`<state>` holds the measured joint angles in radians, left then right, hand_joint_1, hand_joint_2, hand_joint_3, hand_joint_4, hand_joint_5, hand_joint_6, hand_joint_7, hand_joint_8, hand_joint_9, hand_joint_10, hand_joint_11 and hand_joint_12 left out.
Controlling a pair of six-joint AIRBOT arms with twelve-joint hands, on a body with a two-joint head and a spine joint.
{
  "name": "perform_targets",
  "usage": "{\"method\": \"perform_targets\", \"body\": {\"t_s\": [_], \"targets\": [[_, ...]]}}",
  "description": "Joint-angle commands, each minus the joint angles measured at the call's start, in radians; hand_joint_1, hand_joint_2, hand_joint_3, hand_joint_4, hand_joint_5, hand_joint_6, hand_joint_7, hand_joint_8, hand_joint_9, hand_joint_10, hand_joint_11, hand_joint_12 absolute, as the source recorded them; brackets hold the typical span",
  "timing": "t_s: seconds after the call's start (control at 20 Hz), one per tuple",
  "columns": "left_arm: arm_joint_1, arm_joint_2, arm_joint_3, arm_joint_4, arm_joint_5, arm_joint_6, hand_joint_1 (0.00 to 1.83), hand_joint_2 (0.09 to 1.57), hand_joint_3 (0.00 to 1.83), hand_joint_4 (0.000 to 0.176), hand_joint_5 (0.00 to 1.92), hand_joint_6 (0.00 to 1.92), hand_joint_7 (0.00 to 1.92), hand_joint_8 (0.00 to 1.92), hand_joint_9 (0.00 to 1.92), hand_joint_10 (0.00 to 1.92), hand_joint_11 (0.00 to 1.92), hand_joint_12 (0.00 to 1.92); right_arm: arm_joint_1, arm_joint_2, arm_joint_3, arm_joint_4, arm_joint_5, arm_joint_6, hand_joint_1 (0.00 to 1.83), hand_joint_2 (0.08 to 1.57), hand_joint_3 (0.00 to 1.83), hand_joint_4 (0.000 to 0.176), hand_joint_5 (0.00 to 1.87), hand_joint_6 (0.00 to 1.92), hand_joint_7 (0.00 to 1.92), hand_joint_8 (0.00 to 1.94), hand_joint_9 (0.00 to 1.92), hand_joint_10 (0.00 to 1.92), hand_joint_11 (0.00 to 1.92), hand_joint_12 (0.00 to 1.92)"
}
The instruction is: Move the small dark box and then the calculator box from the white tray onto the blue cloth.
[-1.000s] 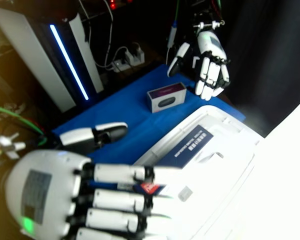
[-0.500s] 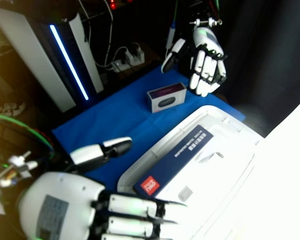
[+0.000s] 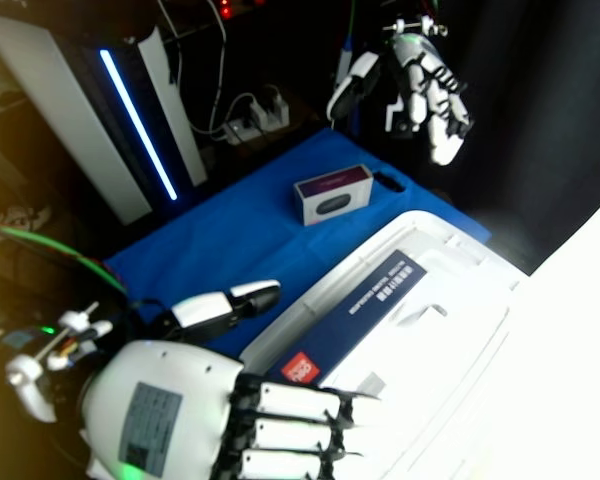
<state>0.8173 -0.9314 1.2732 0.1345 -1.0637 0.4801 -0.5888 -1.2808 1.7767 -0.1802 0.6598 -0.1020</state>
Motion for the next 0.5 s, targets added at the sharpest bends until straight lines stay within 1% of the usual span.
{"method": "perform_targets", "body": {"t_s": [0.0, 0.05, 0.1, 0.15, 0.2, 0.25, 0.3, 0.35, 0.4, 0.45], "targets": [[-0.012, 0.010, -0.001, -0.049, -0.133, -0.002, 0.50, 0.97, 0.00, 0.176, 0.00, 0.00, 0.03, 0.00, 0.08, 0.01, 0.00, 0.31, 0.013, -0.003, 0.007, 0.034, 0.110, 0.009, 0.97, 0.74, 0.00, 0.000, 0.61, 0.00, 0.59, 0.00, 0.53, 0.01, 0.33, 0.34], [-0.012, 0.011, -0.001, -0.051, -0.136, -0.002, 0.49, 0.97, 0.00, 0.176, 0.00, 0.00, 0.02, 0.00, 0.05, 0.01, 0.00, 0.20, 0.013, -0.005, 0.008, 0.035, 0.110, 0.009, 1.02, 0.77, 0.00, 0.000, 0.65, 0.00, 0.67, 0.01, 0.62, 0.01, 0.42, 0.37], [-0.012, 0.012, -0.002, -0.054, -0.136, -0.002, 0.50, 0.95, 0.00, 0.176, 0.00, 0.00, 0.02, 0.00, 0.04, 0.00, 0.00, 0.12, 0.013, -0.006, 0.008, 0.035, 0.110, 0.009, 1.07, 0.83, 0.00, 0.000, 0.74, 0.00, 0.84, 0.01, 0.84, 0.03, 0.64, 0.52], [-0.012, 0.013, -0.003, -0.056, -0.136, -0.002, 0.51, 0.94, 0.00, 0.176, 0.00, 0.00, 0.03, 0.01, 0.05, 0.01, 0.01, 0.12, 0.013, -0.008, 0.009, 0.035, 0.110, 0.009, 1.13, 0.88, 0.00, 0.000, 0.82, 0.00, 1.02, 0.02, 1.02, 0.04, 0.74, 0.63], [-0.011, 0.014, -0.003, -0.057, -0.136, -0.002, 0.52, 0.96, 0.00, 0.173, 0.00, 0.00, 0.01, 0.00, 0.07, 0.00, 0.00, 0.26, 0.013, -0.009, 0.010, 0.035, 0.110, 0.009, 1.26, 1.00, 0.00, 0.000, 1.05, 0.48, 1.25, 0.45, 1.26, 0.08, 0.95, 0.83], [-0.011, 0.014, -0.004, -0.060, -0.136, -0.002, 0.53, 0.96, 0.00, 0.175, 0.00, 0.00, 0.01, 0.00, 0.08, 0.00, 0.00, 0.30, 0.013, -0.009, 0.010, 0.035, 0.110, 0.009, 1.27, 1.03, 0.00, 0.000, 1.12, 0.55, 1.20, 0.73, 1.35, 0.10, 1.02, 0.94], [-0.010, 0.013, -0.004, -0.061, -0.136, -0.002, 0.51, 0.98, 0.00, 0.165, 0.00, 0.00, 0.02, 0.00, 0.08, 0.00, 0.00, 0.31, 0.013, -0.009, 0.010, 0.035, 0.110, 0.009, 1.28, 1.05, 0.00, 0.000, 1.18, 0.44, 1.13, 0.92, 1.39, 0.13, 1.05, 1.10], [-0.007, 0.012, -0.004, -0.062, -0.135, -0.002, 0.48, 0.97, 0.00, 0.163, 0.00, 0.00, 0.01, 0.00, 0.06, 0.00, 0.00, 0.26, 0.013, -0.008, 0.009, 0.034, 0.110, 0.009, 1.29, 1.05, 0.00, 0.000, 1.18, 0.42, 1.15, 0.92, 1.42, 0.17, 1.06, 1.20], [-0.004, 0.012, -0.004, -0.064, -0.133, -0.002, 0.46, 0.98, 0.00, 0.149, 0.00, 0.00, 0.00, 0.00, 0.05, 0.00, 0.00, 0.25, 0.013, -0.008, 0.009, 0.029, 0.110, 0.009, 1.29, 1.05, 0.00, 0.000, 1.14, 0.47, 1.17, 0.88, 1.41, 0.23, 1.06, 1.24], [-0.002, 0.012, -0.004, -0.068, -0.131, -0.002, 0.46, 0.99, 0.01, 0.154, 0.00, 0.00, 0.00, 0.00, 0.06, 0.00, 0.00, 0.24, 0.013, -0.008, 0.010, -0.002, 0.110, 0.048, 1.29, 1.05, 0.00, 0.000, 1.10, 0.54, 1.18, 0.87, 1.36, 0.35, 1.06, 1.26]]}}
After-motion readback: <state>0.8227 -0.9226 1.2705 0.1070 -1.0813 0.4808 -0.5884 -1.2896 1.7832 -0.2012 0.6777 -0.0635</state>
